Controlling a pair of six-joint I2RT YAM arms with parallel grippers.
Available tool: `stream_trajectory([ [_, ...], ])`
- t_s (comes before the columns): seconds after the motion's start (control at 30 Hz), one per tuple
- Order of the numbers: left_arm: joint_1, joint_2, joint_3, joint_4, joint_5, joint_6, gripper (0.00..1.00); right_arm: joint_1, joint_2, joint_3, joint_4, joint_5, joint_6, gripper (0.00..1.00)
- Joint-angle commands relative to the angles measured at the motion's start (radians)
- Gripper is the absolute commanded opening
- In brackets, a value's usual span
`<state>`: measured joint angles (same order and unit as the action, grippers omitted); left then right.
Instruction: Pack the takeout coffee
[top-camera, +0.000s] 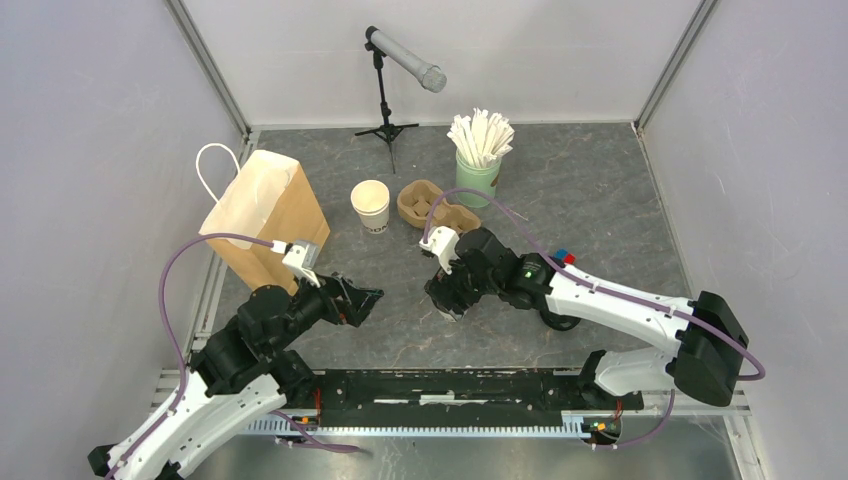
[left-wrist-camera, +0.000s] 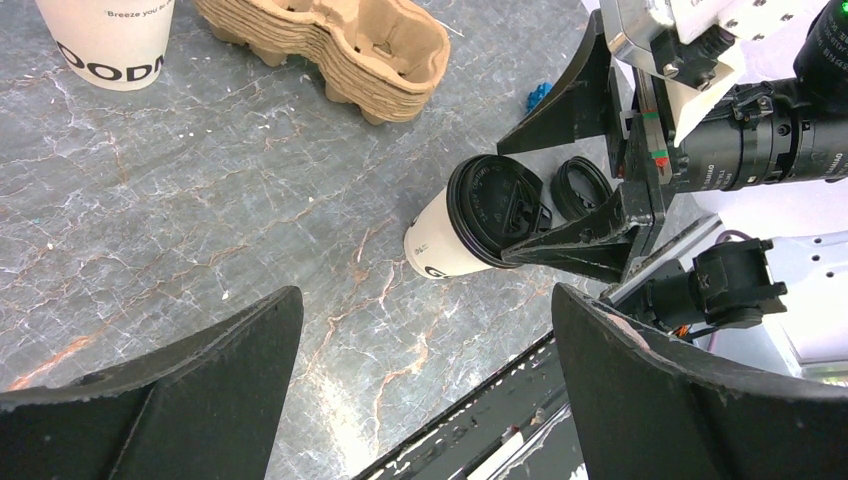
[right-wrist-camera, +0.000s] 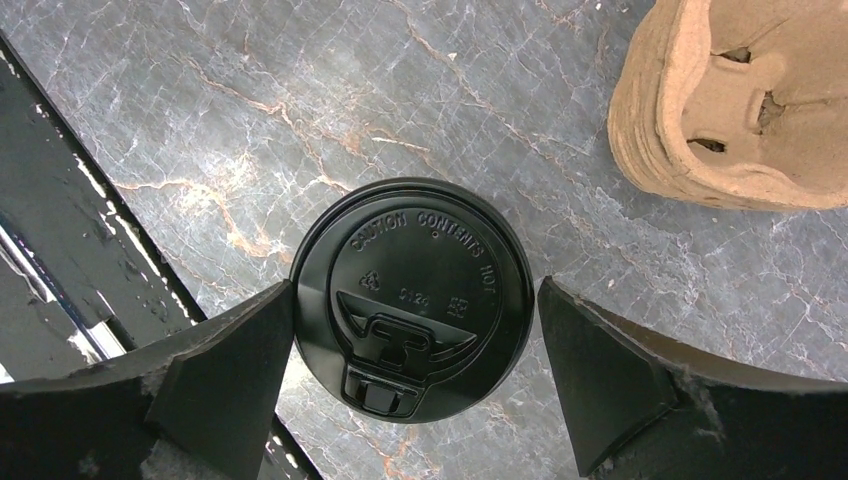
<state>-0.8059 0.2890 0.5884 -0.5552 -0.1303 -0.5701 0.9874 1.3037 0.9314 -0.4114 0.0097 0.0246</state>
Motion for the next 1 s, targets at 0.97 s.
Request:
stream_trajectory([
  [0.97,-0.084,-0.055,0.013,-0.023,-0.101,0.032,1.00,-0.067,-0.102,-0.064,-0.019,0.119,0.018,0.86],
])
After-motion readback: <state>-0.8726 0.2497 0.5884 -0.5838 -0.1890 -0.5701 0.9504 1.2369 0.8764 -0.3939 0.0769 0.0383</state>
